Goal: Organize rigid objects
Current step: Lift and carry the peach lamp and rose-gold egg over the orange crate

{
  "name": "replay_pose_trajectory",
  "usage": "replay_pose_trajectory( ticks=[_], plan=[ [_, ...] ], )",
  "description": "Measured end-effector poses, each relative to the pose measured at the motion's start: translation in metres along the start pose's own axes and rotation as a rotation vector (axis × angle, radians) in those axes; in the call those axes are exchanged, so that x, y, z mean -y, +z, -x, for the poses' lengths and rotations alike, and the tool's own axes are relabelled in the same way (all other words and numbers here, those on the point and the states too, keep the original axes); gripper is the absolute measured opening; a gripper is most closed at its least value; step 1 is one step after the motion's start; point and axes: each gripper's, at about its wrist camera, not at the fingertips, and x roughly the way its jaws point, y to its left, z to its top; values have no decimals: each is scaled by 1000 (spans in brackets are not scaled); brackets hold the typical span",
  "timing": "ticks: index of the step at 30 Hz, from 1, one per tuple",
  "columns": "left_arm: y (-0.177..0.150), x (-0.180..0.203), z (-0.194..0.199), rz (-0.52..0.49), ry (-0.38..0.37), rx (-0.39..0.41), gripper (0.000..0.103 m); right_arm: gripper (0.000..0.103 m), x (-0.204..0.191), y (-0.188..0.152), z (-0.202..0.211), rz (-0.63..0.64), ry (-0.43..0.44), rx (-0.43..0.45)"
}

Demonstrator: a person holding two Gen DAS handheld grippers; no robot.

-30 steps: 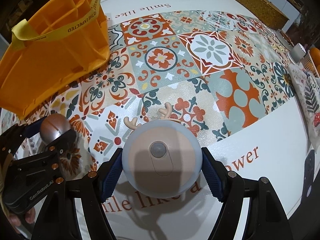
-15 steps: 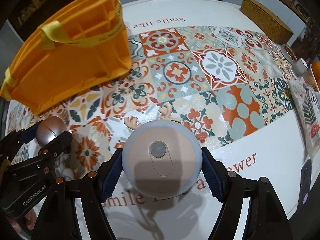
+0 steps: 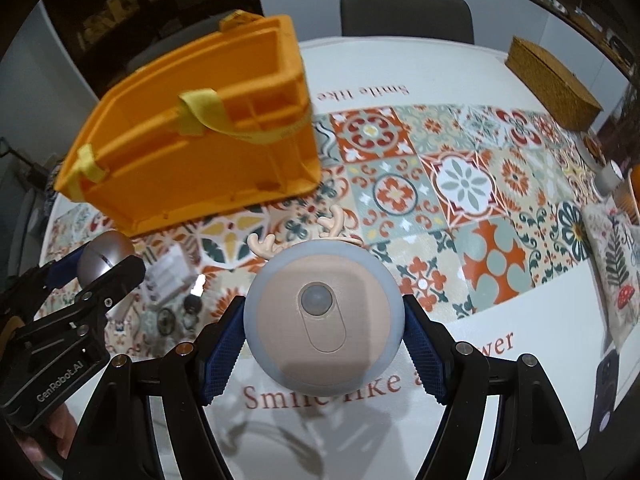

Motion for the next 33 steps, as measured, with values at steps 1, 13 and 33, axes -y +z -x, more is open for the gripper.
replay_pose_trajectory(
  ticks=[1, 13, 33],
  plan=[
    [0, -2, 3, 5, 2, 5, 65, 75, -2, 1, 3, 4, 3, 7],
    [12, -19, 31, 42, 41, 82, 65, 75, -23, 24, 25, 58, 38, 88],
    [55, -49, 54, 54, 113, 161, 65, 75, -65, 76, 38, 134, 60, 183]
  ],
)
